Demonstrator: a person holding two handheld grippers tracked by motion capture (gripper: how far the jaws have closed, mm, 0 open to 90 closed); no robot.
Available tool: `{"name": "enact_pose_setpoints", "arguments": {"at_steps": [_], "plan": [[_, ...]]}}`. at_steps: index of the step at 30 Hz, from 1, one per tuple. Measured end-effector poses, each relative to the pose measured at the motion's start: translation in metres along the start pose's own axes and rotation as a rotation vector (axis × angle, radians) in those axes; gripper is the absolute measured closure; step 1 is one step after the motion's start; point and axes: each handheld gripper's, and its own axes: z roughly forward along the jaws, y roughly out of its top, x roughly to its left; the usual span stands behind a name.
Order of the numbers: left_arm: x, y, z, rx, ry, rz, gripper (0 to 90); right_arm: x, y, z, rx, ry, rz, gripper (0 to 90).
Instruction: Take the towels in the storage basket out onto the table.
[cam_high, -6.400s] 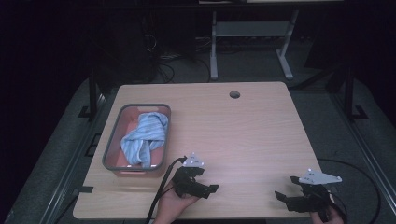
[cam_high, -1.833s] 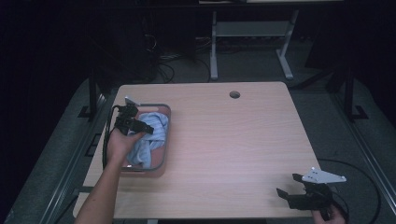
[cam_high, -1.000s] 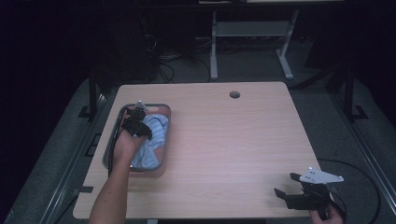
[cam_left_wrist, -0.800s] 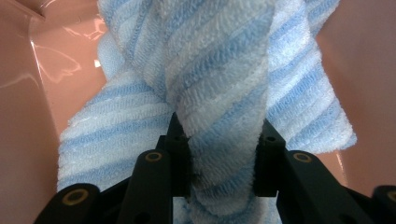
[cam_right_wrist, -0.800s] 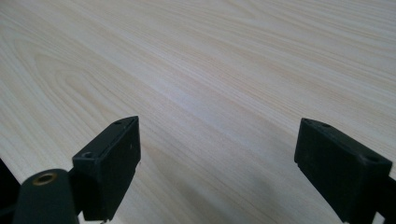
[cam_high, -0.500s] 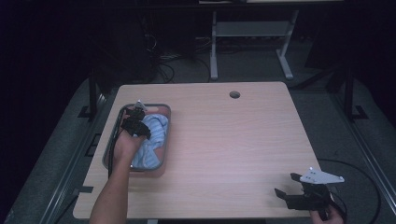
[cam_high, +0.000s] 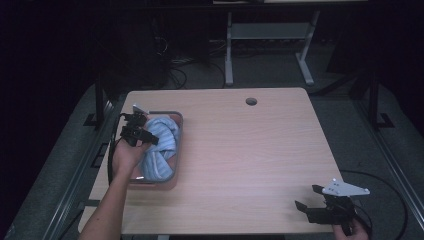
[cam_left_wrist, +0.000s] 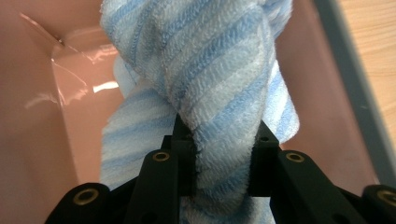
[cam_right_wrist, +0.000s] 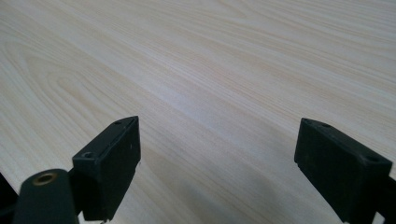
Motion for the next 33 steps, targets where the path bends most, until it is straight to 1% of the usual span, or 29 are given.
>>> {"name": "enact_pose_setpoints", "arguments": {"at_steps": [2,3,5,11,13,18,20,26,31,33], "plan": [[0.001,-0.003,-0.006,-0.028,-0.032,0.0,70.2,0.0,0.0,0.001,0.002,0.003,0.0,14.0],[0.002,-0.006,-0.009,-0.047,-0.052,-0.007,70.1,0.001,0.001,0.002,0.004,0.006,-0.002,14.0],[0.002,-0.01,-0.013,-0.064,-0.065,-0.012,70.2,0.002,0.001,0.003,0.006,0.007,-0.014,14.0],[0.003,-0.019,-0.027,-0.1,-0.09,0.0,70.1,0.003,0.002,0.005,0.01,0.01,-0.02,14.0],[0.002,-0.02,-0.032,-0.111,-0.089,0.011,70.1,0.003,0.002,0.006,0.013,0.008,-0.016,14.0],[0.0,-0.021,-0.045,-0.148,-0.119,0.02,70.1,0.002,0.002,0.006,0.013,0.004,-0.013,14.0],[-0.001,-0.021,-0.048,-0.158,-0.119,0.021,70.1,0.002,0.002,0.006,0.014,0.005,-0.012,14.0],[-0.001,-0.022,-0.055,-0.176,-0.148,0.01,70.1,0.001,0.002,0.006,0.012,0.007,-0.018,14.0],[0.001,-0.023,-0.059,-0.186,-0.153,0.004,70.1,0.001,0.003,0.006,0.011,0.007,-0.017,14.0],[0.003,-0.023,-0.062,-0.2,-0.174,-0.008,70.1,0.001,0.003,0.006,0.011,0.007,-0.015,14.0]]}}
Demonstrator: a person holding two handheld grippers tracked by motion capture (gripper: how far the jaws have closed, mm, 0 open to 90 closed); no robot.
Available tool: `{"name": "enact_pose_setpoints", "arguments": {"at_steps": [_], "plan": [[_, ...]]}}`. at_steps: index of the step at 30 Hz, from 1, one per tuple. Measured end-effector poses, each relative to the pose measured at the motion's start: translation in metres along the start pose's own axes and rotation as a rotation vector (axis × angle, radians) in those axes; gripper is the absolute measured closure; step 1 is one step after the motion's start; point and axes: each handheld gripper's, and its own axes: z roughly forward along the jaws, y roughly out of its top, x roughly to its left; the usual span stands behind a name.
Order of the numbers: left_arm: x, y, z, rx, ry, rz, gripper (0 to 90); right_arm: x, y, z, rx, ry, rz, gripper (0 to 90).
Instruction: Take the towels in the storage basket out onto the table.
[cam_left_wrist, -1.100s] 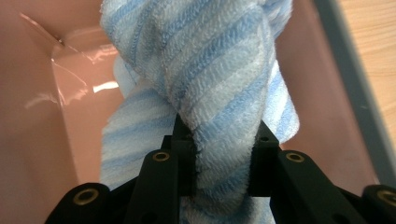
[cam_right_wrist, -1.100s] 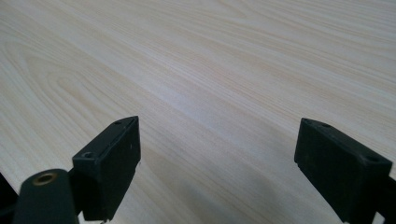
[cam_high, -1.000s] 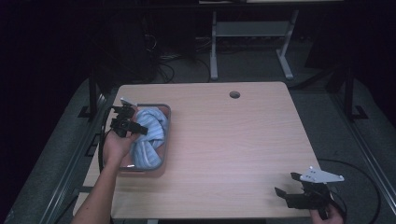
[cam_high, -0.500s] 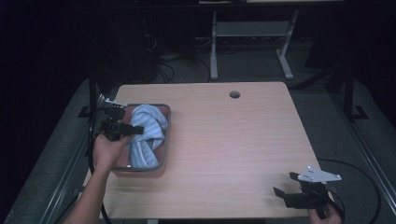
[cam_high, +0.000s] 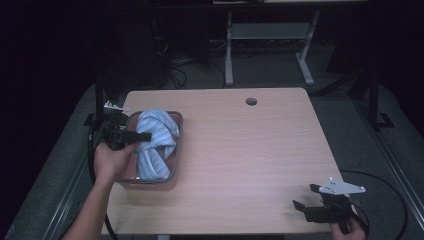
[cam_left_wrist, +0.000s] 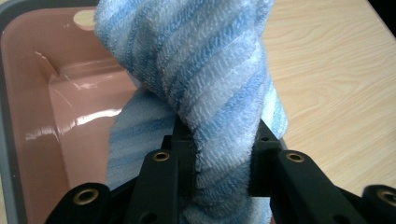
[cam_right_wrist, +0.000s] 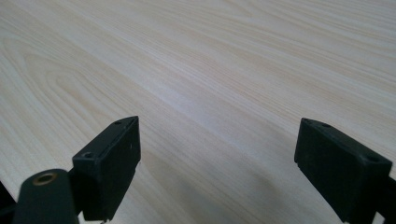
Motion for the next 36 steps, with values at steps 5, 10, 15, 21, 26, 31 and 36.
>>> {"name": "enact_pose_setpoints", "arguments": {"at_steps": [5,10,15,21,26,31,36], "plan": [[-0.002,0.003,-0.006,-0.016,-0.005,0.009,70.1,-0.001,0.0,-0.001,-0.002,-0.001,0.003,14.0],[-0.003,0.004,-0.012,-0.025,-0.008,0.013,70.2,-0.001,0.0,0.0,0.0,-0.001,0.005,14.0],[-0.003,0.005,-0.017,-0.031,-0.017,0.012,70.9,-0.001,0.0,0.0,-0.002,-0.001,0.007,14.0],[-0.003,0.008,-0.025,-0.052,-0.036,0.011,71.1,-0.001,0.0,-0.001,-0.004,-0.006,0.007,14.0],[-0.005,0.012,-0.034,-0.077,-0.055,0.004,71.0,-0.001,0.0,-0.001,-0.005,-0.007,0.007,14.0],[-0.005,0.017,-0.046,-0.108,-0.064,-0.003,71.1,-0.001,0.001,0.0,-0.002,-0.007,0.004,14.0],[-0.006,0.02,-0.055,-0.117,-0.063,-0.001,71.1,-0.001,0.001,0.0,-0.003,-0.008,0.005,14.0]]}}
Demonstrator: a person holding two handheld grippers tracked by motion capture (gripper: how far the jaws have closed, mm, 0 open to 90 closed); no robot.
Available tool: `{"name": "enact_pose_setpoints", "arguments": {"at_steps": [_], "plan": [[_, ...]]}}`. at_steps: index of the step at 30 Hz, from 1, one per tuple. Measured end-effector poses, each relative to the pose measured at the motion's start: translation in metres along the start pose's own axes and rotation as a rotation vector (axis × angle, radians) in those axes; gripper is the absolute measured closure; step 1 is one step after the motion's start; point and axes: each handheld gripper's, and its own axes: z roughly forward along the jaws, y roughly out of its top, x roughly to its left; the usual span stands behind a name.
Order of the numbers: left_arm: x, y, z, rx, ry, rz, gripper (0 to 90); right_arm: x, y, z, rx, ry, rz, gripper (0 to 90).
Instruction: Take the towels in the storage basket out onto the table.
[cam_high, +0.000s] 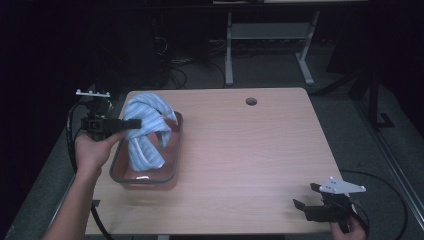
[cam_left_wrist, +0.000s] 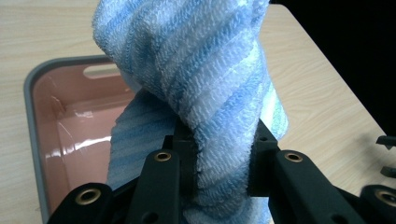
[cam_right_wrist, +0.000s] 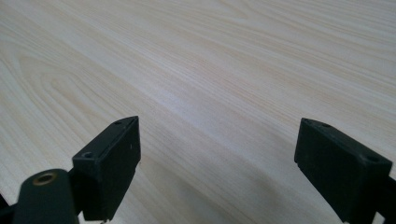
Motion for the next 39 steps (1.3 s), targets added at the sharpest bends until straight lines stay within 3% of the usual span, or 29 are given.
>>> {"name": "enact_pose_setpoints", "arguments": {"at_steps": [10,24,39], "plan": [[-0.005,0.009,-0.01,-0.008,0.0,0.009,71.1,-0.001,0.0,0.001,0.001,-0.002,0.001,14.0],[-0.025,0.028,-0.015,-0.005,0.008,0.044,71.1,-0.002,0.0,-0.001,-0.003,-0.005,0.004,14.0],[-0.045,0.041,-0.007,0.009,-0.016,0.089,71.0,-0.003,-0.001,-0.002,-0.003,-0.011,0.011,14.0]]}}
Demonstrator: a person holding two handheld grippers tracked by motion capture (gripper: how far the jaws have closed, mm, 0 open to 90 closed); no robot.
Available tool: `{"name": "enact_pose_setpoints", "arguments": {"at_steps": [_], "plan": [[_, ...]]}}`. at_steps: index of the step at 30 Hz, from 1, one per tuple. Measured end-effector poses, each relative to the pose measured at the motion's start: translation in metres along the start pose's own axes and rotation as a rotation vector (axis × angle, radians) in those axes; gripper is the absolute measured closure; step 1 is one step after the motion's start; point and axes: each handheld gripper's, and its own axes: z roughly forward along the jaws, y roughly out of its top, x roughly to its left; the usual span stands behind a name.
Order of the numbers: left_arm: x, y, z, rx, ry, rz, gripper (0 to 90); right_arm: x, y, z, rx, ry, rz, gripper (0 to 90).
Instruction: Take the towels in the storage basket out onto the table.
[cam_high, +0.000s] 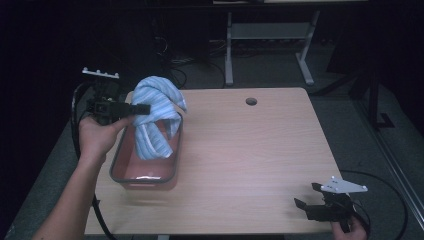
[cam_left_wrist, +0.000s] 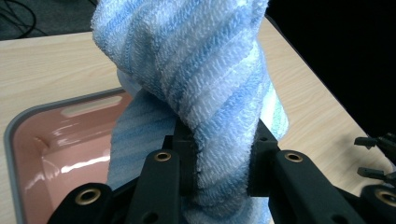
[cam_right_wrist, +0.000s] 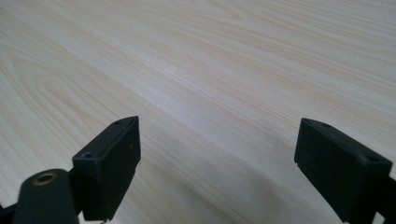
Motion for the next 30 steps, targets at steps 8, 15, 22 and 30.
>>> {"name": "enact_pose_setpoints", "arguments": {"at_steps": [8,15,22,30], "plan": [[-0.009,0.006,0.01,0.005,-0.018,0.009,71.0,0.001,0.0,0.0,0.002,0.005,0.003,14.0],[-0.018,0.012,0.02,0.013,-0.036,0.025,71.0,0.0,0.0,0.001,0.002,0.006,-0.001,14.0],[-0.025,0.015,0.03,0.026,-0.049,0.036,71.0,0.0,0.0,0.001,0.002,0.007,0.001,14.0],[-0.034,0.019,0.046,0.048,-0.065,0.054,71.0,0.0,0.0,0.002,0.002,0.006,0.01,14.0]]}}
